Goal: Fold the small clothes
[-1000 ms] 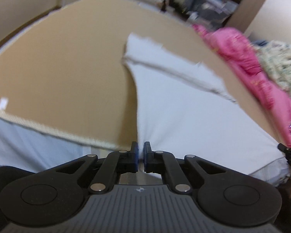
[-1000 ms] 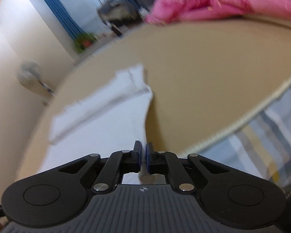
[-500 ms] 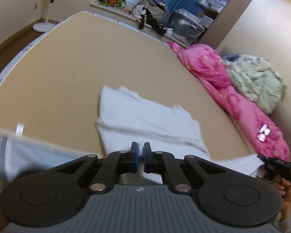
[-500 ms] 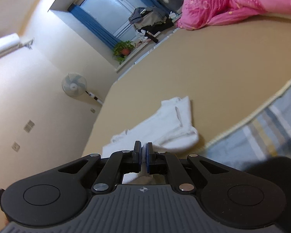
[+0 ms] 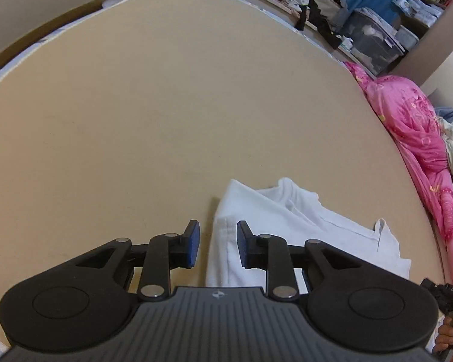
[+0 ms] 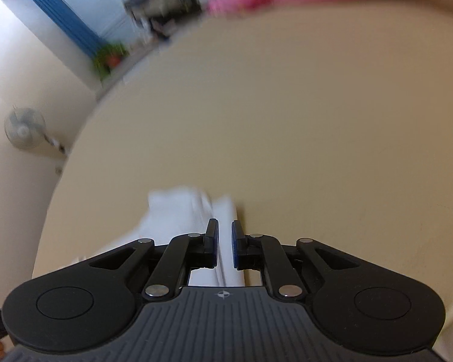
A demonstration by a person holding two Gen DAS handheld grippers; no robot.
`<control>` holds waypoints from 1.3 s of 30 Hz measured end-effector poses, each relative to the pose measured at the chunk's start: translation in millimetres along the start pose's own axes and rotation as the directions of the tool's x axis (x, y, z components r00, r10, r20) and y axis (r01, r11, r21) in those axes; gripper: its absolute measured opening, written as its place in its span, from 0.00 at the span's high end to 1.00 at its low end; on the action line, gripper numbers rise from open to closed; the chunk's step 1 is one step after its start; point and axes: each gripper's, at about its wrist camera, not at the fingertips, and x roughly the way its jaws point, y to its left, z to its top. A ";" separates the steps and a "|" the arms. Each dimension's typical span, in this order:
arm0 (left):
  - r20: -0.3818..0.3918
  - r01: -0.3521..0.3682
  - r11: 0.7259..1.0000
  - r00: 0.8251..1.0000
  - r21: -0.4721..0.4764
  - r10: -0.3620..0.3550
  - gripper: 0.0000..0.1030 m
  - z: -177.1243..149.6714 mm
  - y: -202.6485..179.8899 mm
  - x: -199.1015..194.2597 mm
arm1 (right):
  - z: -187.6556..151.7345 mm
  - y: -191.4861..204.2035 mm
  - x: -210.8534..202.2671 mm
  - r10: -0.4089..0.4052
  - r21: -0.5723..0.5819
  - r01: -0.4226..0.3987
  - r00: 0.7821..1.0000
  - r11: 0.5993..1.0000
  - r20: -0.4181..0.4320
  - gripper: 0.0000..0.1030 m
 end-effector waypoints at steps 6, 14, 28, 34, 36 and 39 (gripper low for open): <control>-0.075 -0.012 0.999 0.997 0.047 0.016 0.66 6.7 -9.5 34.1 | 4.7 19.4 35.9 -0.028 -0.144 0.020 0.998 0.989 -0.049 0.65; 0.008 -0.083 0.979 0.997 0.186 0.083 0.95 -8.5 -36.8 31.8 | -0.9 37.3 55.6 -0.052 -0.305 0.036 0.998 0.952 -0.044 0.97; 0.191 -0.226 0.938 0.965 0.264 0.179 0.90 7.5 -63.5 72.5 | 16.6 45.5 69.2 -0.095 -0.272 0.138 0.982 0.952 0.165 0.95; 0.103 -0.097 0.984 0.991 0.148 0.082 0.86 0.6 -40.6 25.2 | 10.7 40.9 56.6 -0.136 -0.195 0.159 0.982 0.968 0.128 0.85; 0.010 -0.078 0.982 0.997 0.170 0.077 0.86 -10.6 -37.6 10.2 | 3.2 44.9 36.6 -0.121 -0.212 0.138 0.988 0.968 0.091 0.79; -0.118 -0.055 0.981 0.990 0.187 0.078 0.76 -40.7 -32.1 -8.9 | -21.2 49.6 13.9 -0.133 -0.244 0.126 0.991 0.962 -0.014 0.74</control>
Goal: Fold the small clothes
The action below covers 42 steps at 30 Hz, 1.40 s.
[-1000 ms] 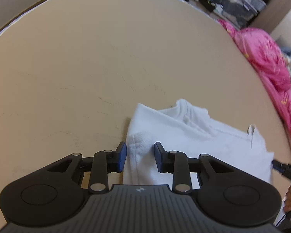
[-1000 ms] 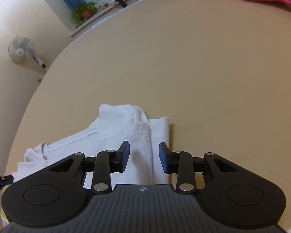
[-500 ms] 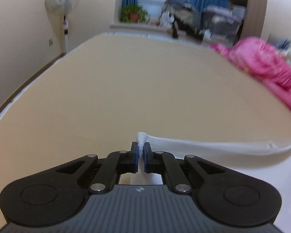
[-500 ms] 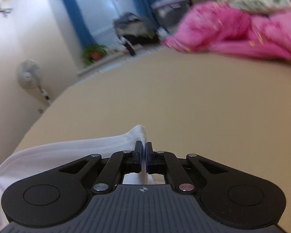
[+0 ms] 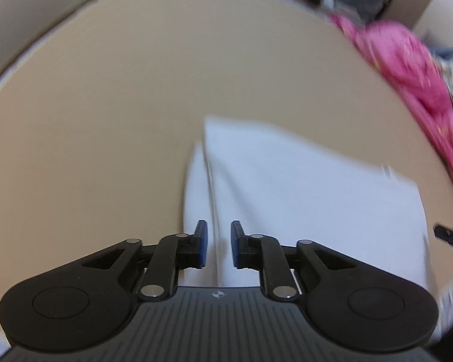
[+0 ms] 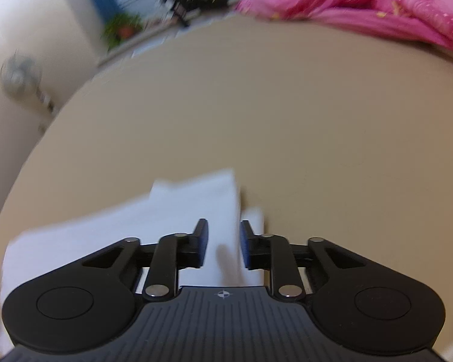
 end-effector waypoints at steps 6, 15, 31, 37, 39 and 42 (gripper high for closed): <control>-0.159 -0.005 1.000 0.987 0.011 0.007 0.75 -58.3 1.8 11.2 | -54.1 -0.5 -32.3 -0.046 -0.028 0.043 0.987 0.999 -0.153 0.70; -0.055 0.072 0.996 0.996 0.049 -0.069 0.96 -77.2 27.0 -26.7 | -79.8 -22.1 -56.1 0.001 0.007 0.000 0.989 1.000 -0.149 1.00; -0.077 -0.012 0.991 0.997 0.134 0.023 0.92 -72.9 -4.6 -2.3 | -84.9 -30.3 -54.4 0.003 -0.023 -0.006 0.993 1.000 -0.121 0.71; -0.108 -0.100 0.980 0.987 0.170 0.119 0.84 -79.5 -1.6 6.0 | -87.0 -23.8 -58.7 -0.071 -0.085 0.064 0.995 0.994 -0.077 0.72; -0.108 -0.103 0.980 0.987 0.169 0.122 0.84 -79.7 -0.7 5.5 | -86.5 -24.6 -62.3 -0.059 -0.083 0.054 0.997 0.995 -0.059 0.71; -0.114 -0.110 0.980 0.985 0.168 0.130 0.83 -77.9 -9.5 12.7 | -86.2 -27.4 -36.2 -0.113 -0.111 0.098 0.984 0.989 -0.140 0.70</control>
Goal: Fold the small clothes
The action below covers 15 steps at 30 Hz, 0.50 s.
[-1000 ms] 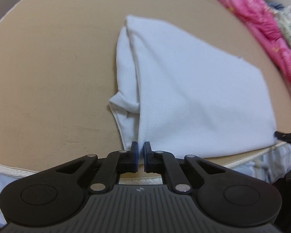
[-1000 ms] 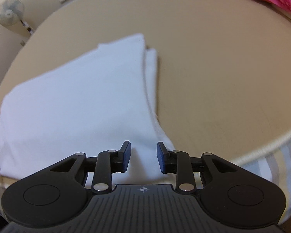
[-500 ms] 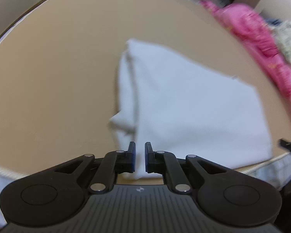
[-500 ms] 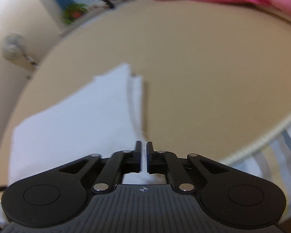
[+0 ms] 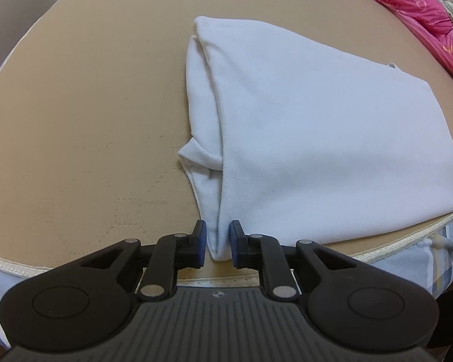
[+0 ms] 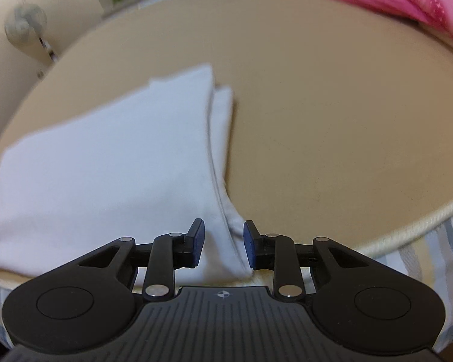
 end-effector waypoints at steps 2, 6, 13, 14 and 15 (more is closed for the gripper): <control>0.001 -0.001 1.000 1.000 -0.001 0.001 0.83 2.6 1.4 -1.1 | -1.5 0.6 4.4 -0.020 -0.018 0.020 1.000 1.000 -0.014 0.69; 0.011 -0.001 1.000 1.000 -0.004 0.001 0.83 5.2 2.1 2.6 | 0.0 -0.2 -11.5 -0.014 -0.009 0.015 0.998 1.000 0.055 0.69; -0.018 -0.031 1.000 0.999 -0.005 0.031 0.75 -6.8 4.7 -13.5 | -2.2 -3.4 3.0 -0.057 -0.034 0.057 0.998 0.998 0.009 0.67; -0.015 -0.031 1.000 0.999 -0.003 0.031 0.75 -7.0 4.9 -15.0 | -1.7 -2.9 2.7 -0.058 -0.030 0.059 0.998 0.998 0.014 0.67; -0.007 -0.025 1.000 1.000 -0.013 0.025 0.75 -7.1 6.7 -17.4 | -3.2 -3.5 -0.3 -0.058 -0.019 0.059 0.998 0.998 0.018 0.67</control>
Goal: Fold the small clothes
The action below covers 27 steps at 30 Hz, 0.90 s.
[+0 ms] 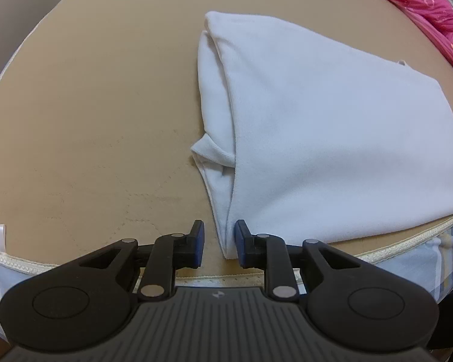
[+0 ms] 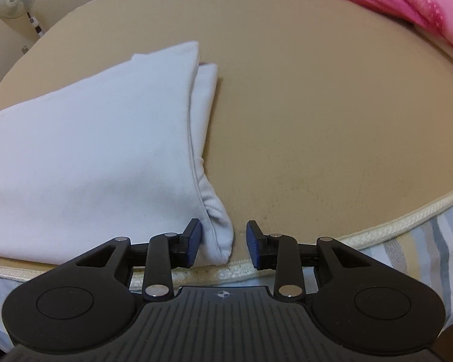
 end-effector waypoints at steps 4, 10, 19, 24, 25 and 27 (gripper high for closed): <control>0.048 -0.005 0.999 0.999 -0.054 0.008 0.76 -0.8 13.2 -13.7 | -2.3 0.7 -28.4 -0.017 0.041 0.013 0.995 0.999 0.096 0.66; 0.132 0.014 0.991 0.991 -0.135 0.004 0.76 -7.2 39.4 -39.4 | -8.3 14.4 -60.0 -0.048 0.037 0.040 0.968 0.999 0.248 0.66; 0.241 0.045 0.967 0.970 -0.251 0.017 0.76 -22.8 71.7 -82.5 | -14.5 70.4 -105.9 -0.003 -0.062 0.027 0.933 0.998 0.361 0.66; 0.254 0.065 0.951 0.967 -0.302 0.015 0.75 -24.2 85.8 -91.2 | -40.7 138.5 -105.8 0.165 -0.173 -0.109 0.922 0.979 0.350 0.98; 0.256 0.069 0.949 0.966 -0.309 0.013 0.75 -24.7 88.8 -92.8 | -48.2 159.7 -100.7 0.214 -0.211 -0.148 0.917 0.966 0.337 0.98; 0.255 0.069 0.946 0.967 -0.316 0.015 0.75 -22.3 93.0 -91.2 | -60.8 197.7 -92.2 0.277 -0.273 -0.192 0.906 0.943 0.319 0.98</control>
